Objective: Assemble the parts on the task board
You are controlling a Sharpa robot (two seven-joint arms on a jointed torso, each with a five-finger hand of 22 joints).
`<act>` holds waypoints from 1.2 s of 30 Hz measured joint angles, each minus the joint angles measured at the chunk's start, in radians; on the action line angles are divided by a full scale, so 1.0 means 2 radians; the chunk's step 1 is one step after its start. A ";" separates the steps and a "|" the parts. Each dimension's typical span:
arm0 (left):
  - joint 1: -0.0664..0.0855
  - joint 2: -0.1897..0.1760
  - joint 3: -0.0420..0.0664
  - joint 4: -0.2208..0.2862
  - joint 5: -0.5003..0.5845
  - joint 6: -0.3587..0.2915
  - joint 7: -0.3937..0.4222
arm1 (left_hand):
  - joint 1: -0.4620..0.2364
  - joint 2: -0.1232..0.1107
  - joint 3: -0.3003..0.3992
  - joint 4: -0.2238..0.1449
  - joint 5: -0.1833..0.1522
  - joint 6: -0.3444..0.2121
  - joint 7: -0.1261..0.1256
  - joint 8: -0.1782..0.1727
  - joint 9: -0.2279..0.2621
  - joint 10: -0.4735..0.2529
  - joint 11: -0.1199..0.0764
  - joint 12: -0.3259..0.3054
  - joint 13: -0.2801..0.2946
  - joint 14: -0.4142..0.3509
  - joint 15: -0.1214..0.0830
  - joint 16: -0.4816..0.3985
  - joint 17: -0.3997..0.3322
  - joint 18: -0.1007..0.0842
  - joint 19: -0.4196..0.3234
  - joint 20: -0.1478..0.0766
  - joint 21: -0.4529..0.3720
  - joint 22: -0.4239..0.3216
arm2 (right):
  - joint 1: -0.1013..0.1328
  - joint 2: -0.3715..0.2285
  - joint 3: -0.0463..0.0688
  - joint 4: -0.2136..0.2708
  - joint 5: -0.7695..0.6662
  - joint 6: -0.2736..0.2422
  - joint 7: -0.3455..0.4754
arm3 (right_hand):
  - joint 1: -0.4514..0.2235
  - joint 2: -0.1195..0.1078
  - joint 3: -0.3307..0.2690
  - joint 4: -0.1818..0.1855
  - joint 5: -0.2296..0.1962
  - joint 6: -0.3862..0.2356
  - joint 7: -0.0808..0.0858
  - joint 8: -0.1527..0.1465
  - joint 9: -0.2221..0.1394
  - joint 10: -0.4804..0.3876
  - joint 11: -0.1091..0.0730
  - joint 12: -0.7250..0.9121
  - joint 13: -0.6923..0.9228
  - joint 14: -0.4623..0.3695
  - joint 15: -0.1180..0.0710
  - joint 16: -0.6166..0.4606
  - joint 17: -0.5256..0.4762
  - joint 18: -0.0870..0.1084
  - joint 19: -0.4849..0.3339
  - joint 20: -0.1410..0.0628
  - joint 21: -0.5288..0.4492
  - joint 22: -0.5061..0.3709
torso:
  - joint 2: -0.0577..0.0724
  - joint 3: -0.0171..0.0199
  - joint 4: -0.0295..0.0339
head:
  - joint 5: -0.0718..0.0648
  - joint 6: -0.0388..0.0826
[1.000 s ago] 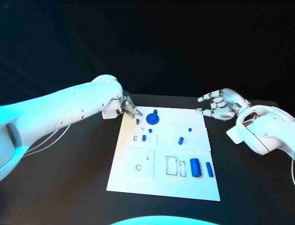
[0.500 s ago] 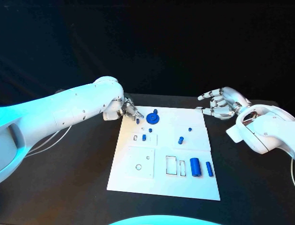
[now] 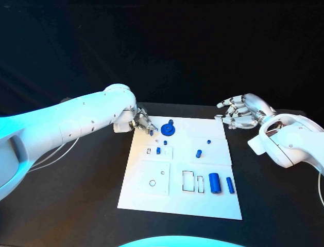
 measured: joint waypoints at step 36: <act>0.000 -0.023 -0.001 0.021 0.040 -0.016 0.004 | 0.089 0.013 0.110 -0.014 -0.006 -0.005 -0.008 0.051 0.028 0.008 -0.012 0.003 -0.004 -0.002 -0.002 0.000 0.000 0.000 0.000 -0.004 0.002 0.008 | 0.000 0.007 -0.001 -0.015 0.069 -0.010 0.055 | -0.027 -0.026 0.098 -0.041 0.000 -0.013 0.010 0.021 -0.017 -0.005 0.030 -0.212 -0.278 -0.087 0.055 -0.305 -0.113 -0.001 -0.070 0.056 -0.188 -0.209 | 0.000 -0.0002 -0.0001 | 0.001 -0.002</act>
